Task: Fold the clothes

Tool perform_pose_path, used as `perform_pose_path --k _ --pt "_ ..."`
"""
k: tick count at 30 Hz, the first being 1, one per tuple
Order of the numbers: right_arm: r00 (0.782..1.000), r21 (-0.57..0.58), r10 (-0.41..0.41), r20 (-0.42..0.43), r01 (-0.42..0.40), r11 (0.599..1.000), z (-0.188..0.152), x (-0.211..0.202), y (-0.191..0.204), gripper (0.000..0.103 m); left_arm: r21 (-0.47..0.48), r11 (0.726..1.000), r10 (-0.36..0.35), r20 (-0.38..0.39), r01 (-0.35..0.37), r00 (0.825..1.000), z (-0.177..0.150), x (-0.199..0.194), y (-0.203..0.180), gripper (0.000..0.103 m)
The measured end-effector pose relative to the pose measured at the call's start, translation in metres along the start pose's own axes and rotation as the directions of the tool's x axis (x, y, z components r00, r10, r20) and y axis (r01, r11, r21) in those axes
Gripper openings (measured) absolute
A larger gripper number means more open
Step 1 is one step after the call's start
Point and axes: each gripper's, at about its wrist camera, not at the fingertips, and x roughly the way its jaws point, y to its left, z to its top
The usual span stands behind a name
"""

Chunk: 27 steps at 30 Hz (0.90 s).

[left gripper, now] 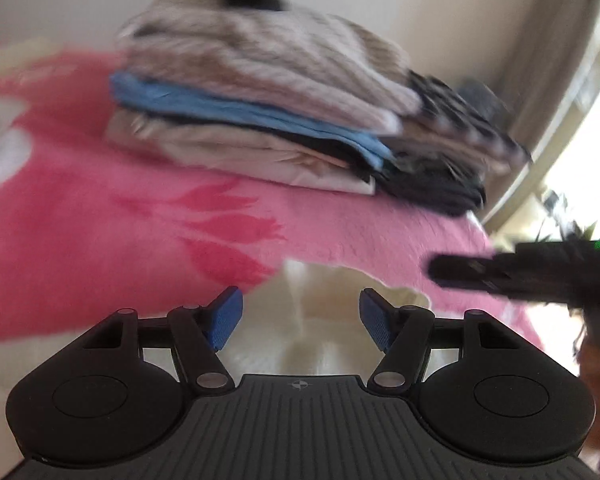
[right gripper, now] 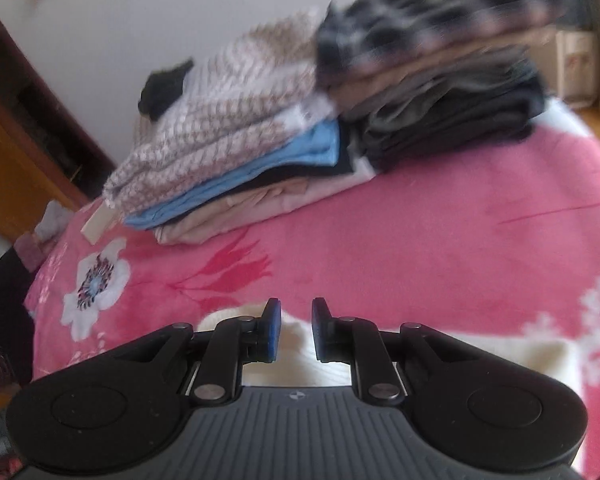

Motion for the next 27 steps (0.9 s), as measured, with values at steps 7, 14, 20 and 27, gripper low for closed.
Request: perform_pose_path --k 7,14,20,27 --pt "0.998 -0.104 -0.061 -0.018 0.059 0.993 0.004 0.03 0.013 0.026 0.104 0.994 0.015 0.04 -0.019 0.999 -0.003 0.017 -0.011 0.026" --pt "0.998 -0.091 -0.06 -0.015 0.059 0.994 0.012 0.042 0.015 0.025 0.297 0.955 0.0 0.082 -0.025 0.997 -0.016 0.008 -0.023 0.004" --pt "0.997 -0.117 -0.078 -0.03 0.074 0.99 0.017 0.054 0.028 0.026 0.393 0.919 0.0 0.079 -0.031 0.997 -0.026 0.005 -0.03 0.003" --pt "0.994 -0.13 -0.07 -0.082 0.059 0.99 0.016 0.066 0.034 0.026 0.486 0.873 0.004 0.063 -0.034 0.998 -0.036 0.004 -0.035 0.002"
